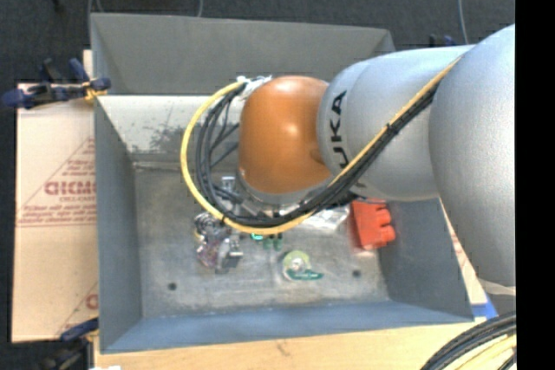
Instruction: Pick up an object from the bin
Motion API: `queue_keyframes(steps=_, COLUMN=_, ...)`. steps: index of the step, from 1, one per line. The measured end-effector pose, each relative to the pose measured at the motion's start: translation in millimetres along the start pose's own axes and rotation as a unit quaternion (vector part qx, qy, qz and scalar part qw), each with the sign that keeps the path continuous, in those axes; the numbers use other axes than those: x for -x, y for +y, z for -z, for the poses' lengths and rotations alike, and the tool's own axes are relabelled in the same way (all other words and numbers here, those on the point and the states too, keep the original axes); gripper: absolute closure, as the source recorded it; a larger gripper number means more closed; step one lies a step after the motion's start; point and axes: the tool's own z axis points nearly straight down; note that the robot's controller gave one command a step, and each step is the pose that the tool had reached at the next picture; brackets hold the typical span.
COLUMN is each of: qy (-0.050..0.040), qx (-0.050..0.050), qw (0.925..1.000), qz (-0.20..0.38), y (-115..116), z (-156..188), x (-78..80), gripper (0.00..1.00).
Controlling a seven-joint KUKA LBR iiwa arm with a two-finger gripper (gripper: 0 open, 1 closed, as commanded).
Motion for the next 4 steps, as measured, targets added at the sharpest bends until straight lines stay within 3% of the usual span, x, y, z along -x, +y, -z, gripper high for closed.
queue_keyframes(steps=1, qy=-0.0064, qx=0.001, qw=1.0, qz=-0.007, y=-35.8, z=-68.9, x=2.0, gripper=0.0)
queue_keyframes(steps=2, qy=-0.0025, qx=0.001, qw=1.0, qz=-0.009, y=-36.3, z=-70.3, x=0.4, gripper=1.0)
queue_keyframes(steps=3, qy=-0.0053, qx=-0.001, qw=0.9862, qz=0.165, y=-28.4, z=-36.9, x=5.2, gripper=1.0)
queue_keyframes(steps=4, qy=-0.0093, qx=-0.001, qw=0.9873, qz=0.158, y=-18.1, z=76.0, x=32.1, gripper=1.0)
